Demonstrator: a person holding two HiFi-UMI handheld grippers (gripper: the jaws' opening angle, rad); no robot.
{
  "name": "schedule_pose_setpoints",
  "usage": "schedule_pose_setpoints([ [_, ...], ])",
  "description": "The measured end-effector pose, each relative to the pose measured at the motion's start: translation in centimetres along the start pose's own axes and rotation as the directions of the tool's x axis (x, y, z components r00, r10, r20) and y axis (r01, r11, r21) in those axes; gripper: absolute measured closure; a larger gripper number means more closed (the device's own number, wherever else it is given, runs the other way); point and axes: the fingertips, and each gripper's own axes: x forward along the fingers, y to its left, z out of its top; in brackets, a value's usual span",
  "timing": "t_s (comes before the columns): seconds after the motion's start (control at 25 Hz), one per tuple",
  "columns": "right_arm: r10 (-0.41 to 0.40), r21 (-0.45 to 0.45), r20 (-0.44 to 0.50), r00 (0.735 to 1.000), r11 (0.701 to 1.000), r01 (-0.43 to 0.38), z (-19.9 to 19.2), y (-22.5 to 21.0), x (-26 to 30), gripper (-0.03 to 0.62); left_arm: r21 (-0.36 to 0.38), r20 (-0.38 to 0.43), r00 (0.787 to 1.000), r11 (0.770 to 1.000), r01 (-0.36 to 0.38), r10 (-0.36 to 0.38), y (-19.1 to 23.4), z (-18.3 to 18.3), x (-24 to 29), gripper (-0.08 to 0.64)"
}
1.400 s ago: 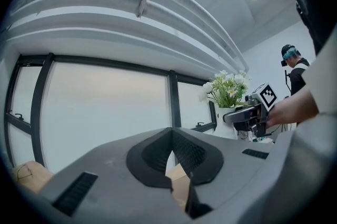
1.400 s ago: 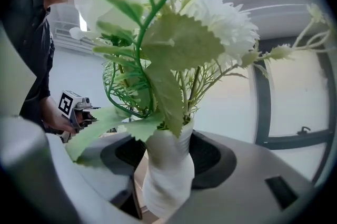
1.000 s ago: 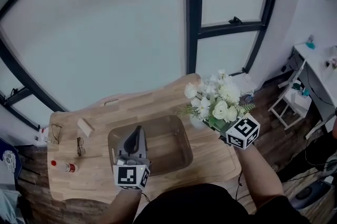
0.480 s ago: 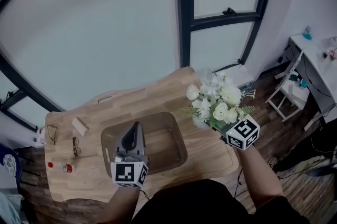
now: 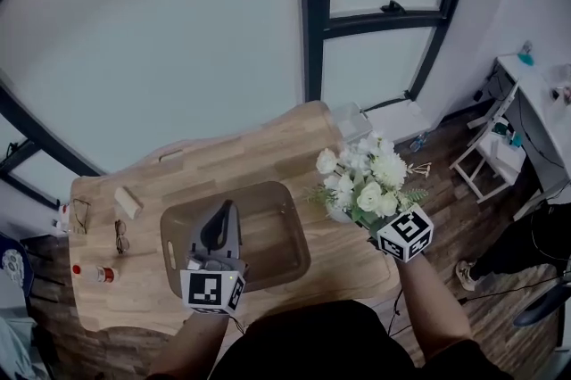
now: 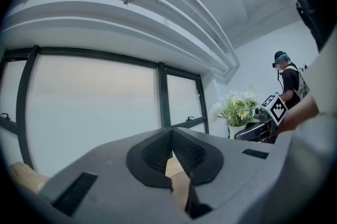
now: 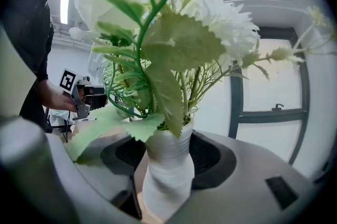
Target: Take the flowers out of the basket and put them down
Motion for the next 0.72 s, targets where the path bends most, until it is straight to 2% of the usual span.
schedule_pose_setpoints([
  [0.32,0.000,0.048,-0.032,1.000,0.999,0.001,-4.5,-0.2,1.0,0.321,0.011,-0.053,0.998,1.000,-0.014,0.015,0.3,-1.9,0.4,0.555],
  [0.72,-0.027,0.071,-0.035,0.999,0.997,0.030,-7.7,0.1,1.4,0.321,0.001,-0.099,0.993,0.998,-0.062,0.062,0.9,-3.8,-0.3,0.555],
])
